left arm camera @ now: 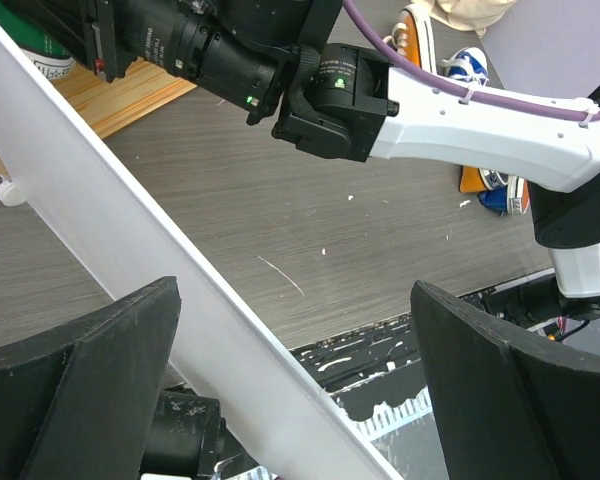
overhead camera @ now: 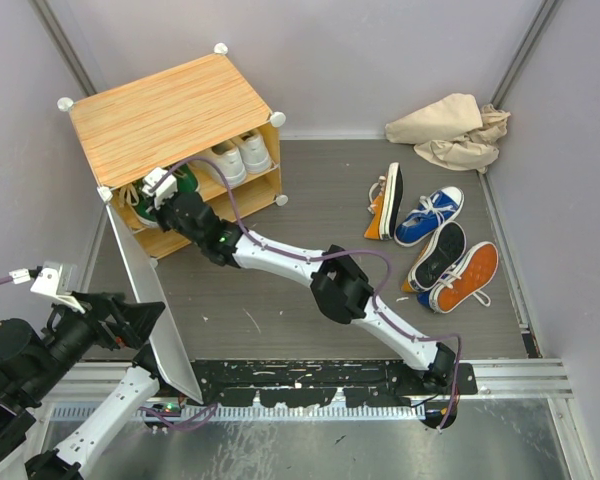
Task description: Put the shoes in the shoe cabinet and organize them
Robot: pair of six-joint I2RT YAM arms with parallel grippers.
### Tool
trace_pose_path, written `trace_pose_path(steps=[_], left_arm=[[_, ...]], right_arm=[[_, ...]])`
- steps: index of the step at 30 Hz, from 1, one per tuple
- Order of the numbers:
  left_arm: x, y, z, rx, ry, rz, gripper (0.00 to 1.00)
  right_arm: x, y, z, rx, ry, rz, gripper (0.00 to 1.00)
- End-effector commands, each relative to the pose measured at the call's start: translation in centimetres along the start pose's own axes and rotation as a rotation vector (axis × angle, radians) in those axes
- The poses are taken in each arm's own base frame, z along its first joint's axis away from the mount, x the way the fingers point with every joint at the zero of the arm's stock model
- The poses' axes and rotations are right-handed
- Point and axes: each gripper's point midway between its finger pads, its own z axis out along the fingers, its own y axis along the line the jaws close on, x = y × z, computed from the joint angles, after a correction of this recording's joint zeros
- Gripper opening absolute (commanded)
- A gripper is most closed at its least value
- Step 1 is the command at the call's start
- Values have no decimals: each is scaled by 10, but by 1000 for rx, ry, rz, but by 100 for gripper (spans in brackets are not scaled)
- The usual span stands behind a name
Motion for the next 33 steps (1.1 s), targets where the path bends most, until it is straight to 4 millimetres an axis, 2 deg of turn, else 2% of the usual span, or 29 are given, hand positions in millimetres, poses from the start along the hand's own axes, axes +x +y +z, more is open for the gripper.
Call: trace_pose_path(steps=[1, 4, 7, 8, 9, 12, 13, 15, 19, 24, 25, 26, 30, 33], left_arm=[[-9, -4, 1, 10, -29, -4, 100], [-8, -4, 1, 11, -25, -7, 100], [-8, -3, 2, 8, -24, -12, 100], [-8, -4, 3, 9, -22, -14, 100], [-8, -4, 3, 7, -23, -16, 100], [-10, -4, 3, 3, -22, -18, 100], [-10, -4, 4, 1, -22, -19, 100], [-13, -4, 6, -1, -27, -24, 100], [-19, -8, 10, 11, -40, -33, 100], [-23, -13, 14, 28, -47, -33, 100], [-23, -13, 15, 32, -47, -33, 100], [-24, -14, 16, 33, -48, -33, 100], [-25, -16, 16, 46, -47, -29, 100], [-27, -19, 14, 58, -57, -27, 100]], right_arm=[[-103, -33, 1, 113, -291, 21, 4], [-91, -36, 3, 129, -283, 22, 8], [-81, -39, 4, 143, -266, 30, 21], [-81, -39, 3, 144, -264, 31, 27], [-78, -39, 2, 143, -253, 31, 41], [-75, -33, -8, 121, -237, 26, 72], [-79, -31, -15, 110, -247, 27, 80], [-89, -27, -28, 97, -268, 32, 89], [-99, -25, -50, 73, -265, 50, 94], [-114, -25, -88, 37, -243, 58, 100], [-107, -26, -93, 42, -218, 55, 100], [-110, -29, -101, 48, -207, 53, 100], [-87, -55, -127, 136, -100, 42, 100], [-55, -86, -154, 237, 12, 57, 100]])
